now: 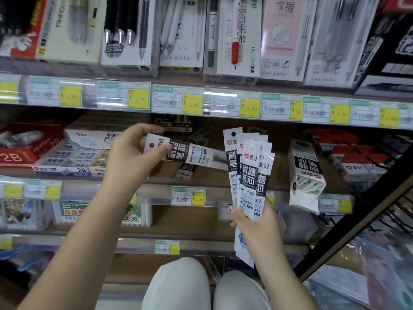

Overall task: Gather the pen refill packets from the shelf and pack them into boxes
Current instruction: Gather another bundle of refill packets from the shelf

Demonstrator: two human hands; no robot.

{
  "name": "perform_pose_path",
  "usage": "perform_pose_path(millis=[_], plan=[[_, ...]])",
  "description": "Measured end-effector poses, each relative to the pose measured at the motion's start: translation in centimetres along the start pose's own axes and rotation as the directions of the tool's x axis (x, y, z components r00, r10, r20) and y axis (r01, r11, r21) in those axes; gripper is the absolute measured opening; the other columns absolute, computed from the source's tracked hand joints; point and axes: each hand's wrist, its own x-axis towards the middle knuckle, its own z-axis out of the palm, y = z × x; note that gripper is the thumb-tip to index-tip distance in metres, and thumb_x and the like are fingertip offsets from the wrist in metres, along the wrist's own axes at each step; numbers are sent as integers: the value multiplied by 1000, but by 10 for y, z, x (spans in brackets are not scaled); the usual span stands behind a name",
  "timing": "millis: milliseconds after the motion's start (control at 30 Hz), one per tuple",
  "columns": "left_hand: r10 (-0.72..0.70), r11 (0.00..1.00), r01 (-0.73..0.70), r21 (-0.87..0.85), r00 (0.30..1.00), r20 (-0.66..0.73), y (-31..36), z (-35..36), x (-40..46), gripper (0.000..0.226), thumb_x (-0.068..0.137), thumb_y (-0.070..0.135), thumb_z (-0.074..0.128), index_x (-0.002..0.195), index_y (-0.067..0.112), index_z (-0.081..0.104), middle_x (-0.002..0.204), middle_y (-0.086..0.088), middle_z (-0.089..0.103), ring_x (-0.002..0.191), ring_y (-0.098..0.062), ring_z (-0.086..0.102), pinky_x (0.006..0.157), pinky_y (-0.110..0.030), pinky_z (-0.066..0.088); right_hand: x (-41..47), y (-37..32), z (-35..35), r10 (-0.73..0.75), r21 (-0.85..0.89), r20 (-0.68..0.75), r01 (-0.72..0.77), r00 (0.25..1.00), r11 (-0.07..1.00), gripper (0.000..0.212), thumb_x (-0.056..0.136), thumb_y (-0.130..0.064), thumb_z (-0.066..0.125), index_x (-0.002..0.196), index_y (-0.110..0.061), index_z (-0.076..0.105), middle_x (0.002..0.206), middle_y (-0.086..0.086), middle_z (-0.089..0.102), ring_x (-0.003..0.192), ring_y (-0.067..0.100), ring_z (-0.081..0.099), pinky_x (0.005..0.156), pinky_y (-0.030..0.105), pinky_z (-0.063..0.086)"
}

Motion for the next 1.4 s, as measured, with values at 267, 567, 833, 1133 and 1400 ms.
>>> perform_pose_path(millis=[267, 567, 833, 1133, 1400], plan=[[-47, 988, 54, -147, 997, 54, 8, 5, -12, 27, 79, 7, 72, 95, 26, 60, 73, -1, 72, 69, -18, 67, 62, -30, 53, -2, -2, -1, -78, -92, 19, 79, 997, 993, 39, 75, -4, 75, 89, -36, 58, 80, -26, 69, 74, 2, 67, 59, 14, 53], [-73, 987, 95, -127, 983, 169, 10, 18, -16, 18, 83, 4, 67, 92, 17, 60, 77, -3, 75, 73, -16, 72, 58, -27, 57, -3, -1, -1, -119, -191, 60, 129, 991, 973, 32, 72, -10, 79, 78, -37, 61, 76, -39, 64, 76, -10, 64, 59, 7, 47], [-217, 934, 283, -218, 934, 283, 3, 52, -19, 28, 86, -14, 52, 98, 8, 63, 69, -5, 71, 48, -8, 59, 46, -18, 47, 0, -7, 18, 4, -89, 188, 13, 982, 996, 29, 73, -7, 78, 80, -32, 66, 79, -19, 72, 74, -1, 68, 63, 17, 54], [-132, 977, 106, 186, 983, 130, -28, 59, 16, 16, 97, 21, 49, 99, 18, 64, 95, -3, 70, 80, -23, 64, 69, -36, 54, 5, -4, 9, 162, 26, 83, -165, 983, 986, 23, 78, -7, 73, 79, -29, 65, 74, -20, 67, 62, -10, 63, 46, 8, 44], [-321, 552, -141, 822, 873, 366, -69, 69, 64, 49, 95, 9, 43, 142, 20, 38, 132, -13, 55, 113, -30, 57, 84, -33, 48, 9, -1, 0, 225, 71, 37, -228, 974, 971, 18, 80, -1, 67, 82, -18, 65, 64, -11, 71, 59, 3, 68, 57, 22, 53]])
